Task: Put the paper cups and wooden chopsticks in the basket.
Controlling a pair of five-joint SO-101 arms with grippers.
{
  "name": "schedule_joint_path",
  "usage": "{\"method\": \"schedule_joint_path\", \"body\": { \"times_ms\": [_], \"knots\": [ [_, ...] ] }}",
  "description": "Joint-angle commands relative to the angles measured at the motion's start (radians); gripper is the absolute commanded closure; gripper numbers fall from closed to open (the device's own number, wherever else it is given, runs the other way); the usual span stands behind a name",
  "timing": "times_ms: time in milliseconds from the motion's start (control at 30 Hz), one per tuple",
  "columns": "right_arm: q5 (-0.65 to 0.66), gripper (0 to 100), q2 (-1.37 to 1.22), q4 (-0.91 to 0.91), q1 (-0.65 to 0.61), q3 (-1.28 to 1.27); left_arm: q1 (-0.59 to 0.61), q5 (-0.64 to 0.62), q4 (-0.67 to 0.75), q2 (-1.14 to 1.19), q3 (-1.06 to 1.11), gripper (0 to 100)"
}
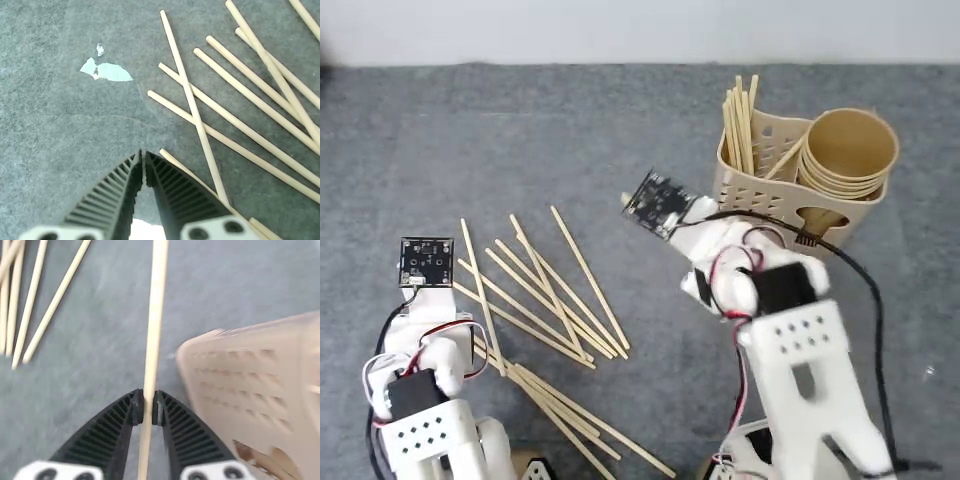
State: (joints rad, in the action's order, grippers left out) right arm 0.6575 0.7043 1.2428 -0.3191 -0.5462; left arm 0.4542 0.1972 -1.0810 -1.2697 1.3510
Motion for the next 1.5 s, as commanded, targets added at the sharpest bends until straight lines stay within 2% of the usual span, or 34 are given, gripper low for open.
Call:
{"method": "schedule_joint_path", "body": {
  "times_ms": [0, 133, 500, 633, 867, 1000, 1167, 1333, 1467],
  "knots": [
    [-0.098, 99.1, 0.062, -0.001, 0.013, 0.173, -0.002, -0.008, 0.025, -0.014, -0.007, 99],
    [-0.180, 99.1, 0.062, -0.151, 0.076, 0.275, -0.002, -0.008, 0.025, -0.014, -0.007, 99],
    [-0.439, 99.1, 0.064, -0.618, 0.165, 0.282, -0.002, -0.008, 0.025, -0.014, -0.007, 99],
    [-0.445, 99.1, 0.061, -0.762, 0.177, 0.221, -0.002, -0.008, 0.025, -0.014, -0.007, 99],
    [-0.404, 99.0, 0.061, -1.049, 0.222, -0.095, -0.002, -0.008, 0.025, -0.012, -0.007, 99],
    [-0.388, 97.5, 0.061, -1.038, 0.222, -0.160, -0.002, -0.008, 0.025, -0.012, -0.007, 99],
    [-0.425, 78.0, 0.062, -0.980, 0.220, -0.143, -0.002, -0.009, 0.025, -0.012, -0.007, 99],
    [-0.494, 79.0, 0.061, -0.780, 0.211, 0.015, -0.002, -0.009, 0.025, -0.012, -0.007, 99],
    [-0.546, 80.1, 0.016, -0.553, 0.143, 0.184, -0.002, -0.009, 0.035, -0.012, -0.007, 99]
  ]
}}
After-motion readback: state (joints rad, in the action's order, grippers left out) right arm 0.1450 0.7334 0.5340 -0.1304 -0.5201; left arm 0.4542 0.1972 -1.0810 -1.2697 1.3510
